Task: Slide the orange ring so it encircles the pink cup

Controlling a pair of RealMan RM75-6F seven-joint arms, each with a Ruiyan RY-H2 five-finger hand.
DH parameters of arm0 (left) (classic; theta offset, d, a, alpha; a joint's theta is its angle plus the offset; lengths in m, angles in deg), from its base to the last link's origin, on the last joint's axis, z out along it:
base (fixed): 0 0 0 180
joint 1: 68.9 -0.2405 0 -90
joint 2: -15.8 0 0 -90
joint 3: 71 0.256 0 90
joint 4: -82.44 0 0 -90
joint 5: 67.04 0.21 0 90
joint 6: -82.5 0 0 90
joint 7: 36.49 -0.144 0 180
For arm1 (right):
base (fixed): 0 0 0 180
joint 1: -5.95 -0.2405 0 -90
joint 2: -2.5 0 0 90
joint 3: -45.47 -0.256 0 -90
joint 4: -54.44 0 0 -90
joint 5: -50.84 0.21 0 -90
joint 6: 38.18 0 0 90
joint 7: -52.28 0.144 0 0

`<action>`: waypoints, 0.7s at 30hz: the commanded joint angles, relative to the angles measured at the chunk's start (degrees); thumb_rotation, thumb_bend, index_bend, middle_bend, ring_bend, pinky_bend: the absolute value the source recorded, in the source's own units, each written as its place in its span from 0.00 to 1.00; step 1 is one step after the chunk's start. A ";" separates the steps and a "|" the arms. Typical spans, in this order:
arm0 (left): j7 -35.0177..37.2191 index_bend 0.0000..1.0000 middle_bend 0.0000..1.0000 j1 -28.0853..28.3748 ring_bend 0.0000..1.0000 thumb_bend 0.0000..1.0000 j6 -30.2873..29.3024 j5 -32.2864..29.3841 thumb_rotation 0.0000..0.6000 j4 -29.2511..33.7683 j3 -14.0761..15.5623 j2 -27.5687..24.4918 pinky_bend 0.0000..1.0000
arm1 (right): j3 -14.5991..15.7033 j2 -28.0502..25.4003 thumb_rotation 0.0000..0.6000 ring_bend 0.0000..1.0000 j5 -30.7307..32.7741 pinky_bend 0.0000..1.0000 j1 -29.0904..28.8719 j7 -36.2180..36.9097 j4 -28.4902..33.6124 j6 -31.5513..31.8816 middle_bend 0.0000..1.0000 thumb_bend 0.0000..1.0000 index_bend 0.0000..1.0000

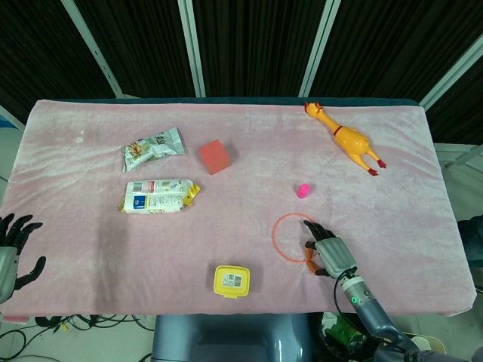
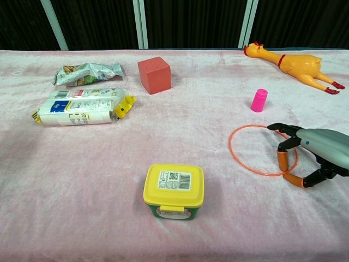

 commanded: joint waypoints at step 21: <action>0.23 0.23 0.12 -0.45 0.00 0.33 -0.05 -0.04 1.00 0.27 -0.36 -0.45 0.00 | -0.25 -3.64 1.00 0.06 0.07 0.19 -0.54 -2.19 4.63 0.98 0.00 0.36 0.71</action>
